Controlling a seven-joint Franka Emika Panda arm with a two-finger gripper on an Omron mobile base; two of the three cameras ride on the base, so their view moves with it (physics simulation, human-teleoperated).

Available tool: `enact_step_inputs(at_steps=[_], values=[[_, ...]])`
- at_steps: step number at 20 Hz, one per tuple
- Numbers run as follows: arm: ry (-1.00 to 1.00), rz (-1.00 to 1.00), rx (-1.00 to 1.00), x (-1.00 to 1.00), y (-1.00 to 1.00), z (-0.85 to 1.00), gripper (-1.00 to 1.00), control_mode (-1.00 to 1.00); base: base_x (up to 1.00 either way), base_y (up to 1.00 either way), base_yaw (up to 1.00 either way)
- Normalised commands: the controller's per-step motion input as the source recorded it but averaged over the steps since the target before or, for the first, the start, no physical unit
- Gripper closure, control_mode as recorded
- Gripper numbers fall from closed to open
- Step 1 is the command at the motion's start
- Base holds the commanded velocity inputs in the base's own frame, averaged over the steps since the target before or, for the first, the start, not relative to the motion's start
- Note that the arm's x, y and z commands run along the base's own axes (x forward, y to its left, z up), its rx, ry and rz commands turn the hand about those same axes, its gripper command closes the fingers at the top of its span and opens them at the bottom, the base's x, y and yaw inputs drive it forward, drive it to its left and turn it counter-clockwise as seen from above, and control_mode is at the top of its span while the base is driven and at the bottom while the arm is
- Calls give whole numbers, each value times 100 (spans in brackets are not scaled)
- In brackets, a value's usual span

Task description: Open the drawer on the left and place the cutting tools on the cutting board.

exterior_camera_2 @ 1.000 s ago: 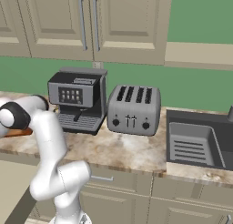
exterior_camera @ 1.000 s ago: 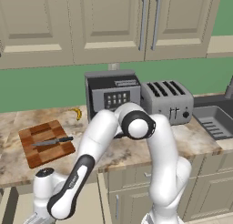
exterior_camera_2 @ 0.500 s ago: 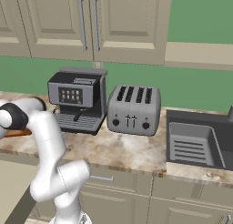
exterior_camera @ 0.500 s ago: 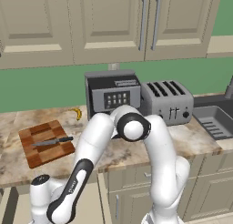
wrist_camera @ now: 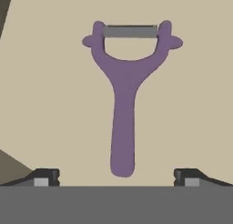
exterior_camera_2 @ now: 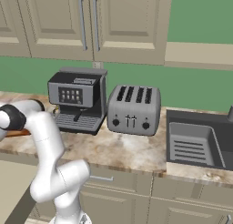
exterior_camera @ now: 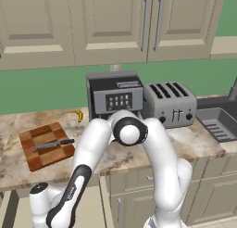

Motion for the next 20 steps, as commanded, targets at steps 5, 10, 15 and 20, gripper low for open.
enact_step_inputs(at_steps=[5,10,15,20], values=[[0,-2,-10,0,-3,-20,-100,-100,0,0,0],[0,0,-7,0,0,-19,-100,-100,0,0,0],[0,0,-3,0,0,-20,-100,-100,0,0,0],[0,0,0,0,0,-17,-100,-100,0,0,0]])
